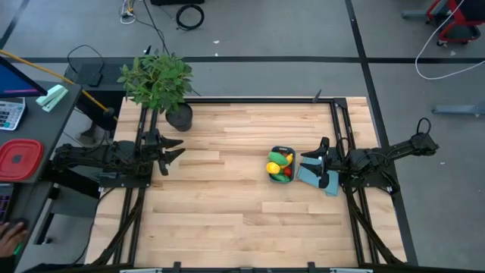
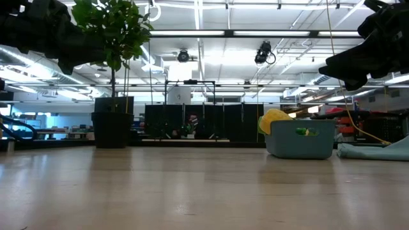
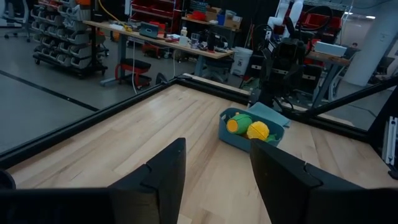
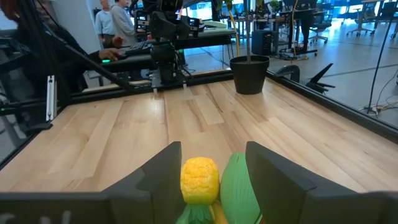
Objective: Pick and placing Produce into tupperware
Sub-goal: Return to Home Position
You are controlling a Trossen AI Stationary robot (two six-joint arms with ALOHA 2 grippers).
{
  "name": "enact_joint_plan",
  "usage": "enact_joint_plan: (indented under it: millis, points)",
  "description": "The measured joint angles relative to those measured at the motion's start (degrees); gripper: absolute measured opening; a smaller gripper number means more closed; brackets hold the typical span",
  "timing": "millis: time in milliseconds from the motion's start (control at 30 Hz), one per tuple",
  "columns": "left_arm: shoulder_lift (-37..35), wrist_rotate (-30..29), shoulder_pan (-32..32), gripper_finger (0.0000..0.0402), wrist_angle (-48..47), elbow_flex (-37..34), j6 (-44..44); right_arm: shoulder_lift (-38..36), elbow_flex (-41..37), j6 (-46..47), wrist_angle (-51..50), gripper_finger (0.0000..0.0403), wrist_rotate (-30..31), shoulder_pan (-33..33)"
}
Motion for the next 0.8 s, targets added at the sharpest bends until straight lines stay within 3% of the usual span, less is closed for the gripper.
enact_joint_plan:
  millis: [800]
  points:
    - [0.0, 0.0, 0.0, 0.0188, 0.0, 0.0, 0.0, 0.0, 0.0, 0.0, 0.0, 0.0189, 0.0, 0.0]
